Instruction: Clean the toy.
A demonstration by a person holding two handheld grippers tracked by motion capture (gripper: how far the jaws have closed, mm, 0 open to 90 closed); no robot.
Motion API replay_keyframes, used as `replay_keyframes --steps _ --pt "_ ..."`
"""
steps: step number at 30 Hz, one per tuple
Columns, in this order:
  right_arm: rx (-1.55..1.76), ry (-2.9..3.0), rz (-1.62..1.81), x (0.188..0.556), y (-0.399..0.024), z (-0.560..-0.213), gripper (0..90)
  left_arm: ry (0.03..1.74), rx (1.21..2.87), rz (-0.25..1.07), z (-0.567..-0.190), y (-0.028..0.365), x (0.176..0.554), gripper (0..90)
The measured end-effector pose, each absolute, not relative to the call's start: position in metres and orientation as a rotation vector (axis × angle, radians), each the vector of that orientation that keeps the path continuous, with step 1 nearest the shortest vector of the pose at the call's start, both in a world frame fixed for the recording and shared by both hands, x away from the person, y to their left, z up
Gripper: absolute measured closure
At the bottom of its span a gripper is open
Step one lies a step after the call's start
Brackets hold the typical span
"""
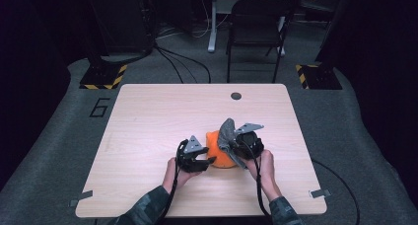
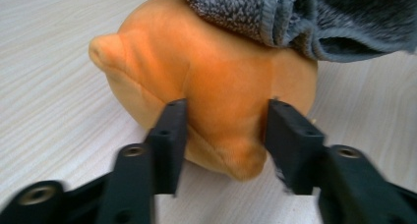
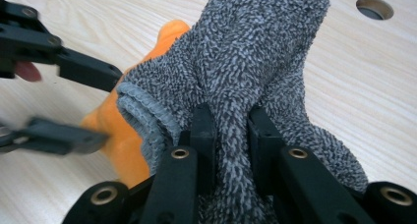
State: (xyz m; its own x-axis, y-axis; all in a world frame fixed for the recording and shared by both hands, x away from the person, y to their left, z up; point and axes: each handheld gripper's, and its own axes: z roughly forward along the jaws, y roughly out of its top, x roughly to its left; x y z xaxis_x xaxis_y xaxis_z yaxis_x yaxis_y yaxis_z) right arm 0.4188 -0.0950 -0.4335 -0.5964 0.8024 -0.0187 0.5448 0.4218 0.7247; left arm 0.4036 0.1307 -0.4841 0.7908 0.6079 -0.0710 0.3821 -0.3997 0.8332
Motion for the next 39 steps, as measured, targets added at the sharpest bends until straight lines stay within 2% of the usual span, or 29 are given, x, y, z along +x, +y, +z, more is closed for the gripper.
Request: replay_keyframes --steps 1,4,7,10,11,13,16,20,25,31,39 --pt "1.163 2.317 0.987 0.419 -0.096 -0.435 76.9 0.743 2.031 0.309 -0.484 0.133 0.403 40.6" --pt "1.163 2.319 1.002 0.421 -0.099 -0.435 76.9 0.76 2.02 0.298 -0.484 0.137 0.401 34.9" --pt "1.172 2.319 1.0 0.422 -0.1 -0.435 76.9 0.76 2.053 0.297 -0.489 0.136 0.398 37.5" --pt "1.171 2.327 1.002 0.422 -0.102 -0.436 76.8 0.758 2.057 0.284 -0.493 0.133 0.399 57.4" --pt "1.173 2.323 1.005 0.422 -0.102 -0.436 76.8 0.748 2.061 0.284 -0.494 0.132 0.399 67.7" --pt "1.184 2.322 1.002 0.422 -0.101 -0.436 76.9 0.728 2.067 0.296 -0.493 0.131 0.398 74.6" --pt "1.184 2.309 1.012 0.422 -0.103 -0.432 76.8 0.717 2.049 0.297 -0.493 0.132 0.398 79.6" --pt "1.146 2.279 1.063 0.416 -0.103 -0.413 76.8 0.696 2.038 0.31 -0.491 0.132 0.397 81.3" --pt "1.08 2.294 1.105 0.408 -0.079 -0.399 76.7 0.678 2.028 0.328 -0.49 0.129 0.394 82.3" --pt "1.077 2.372 1.079 0.417 -0.053 -0.415 77.0 0.655 2.029 0.329 -0.49 0.129 0.394 83.2" --pt "1.024 2.348 0.968 0.413 -0.056 -0.423 77.2 0.659 2.024 0.328 -0.492 0.127 0.391 83.6"
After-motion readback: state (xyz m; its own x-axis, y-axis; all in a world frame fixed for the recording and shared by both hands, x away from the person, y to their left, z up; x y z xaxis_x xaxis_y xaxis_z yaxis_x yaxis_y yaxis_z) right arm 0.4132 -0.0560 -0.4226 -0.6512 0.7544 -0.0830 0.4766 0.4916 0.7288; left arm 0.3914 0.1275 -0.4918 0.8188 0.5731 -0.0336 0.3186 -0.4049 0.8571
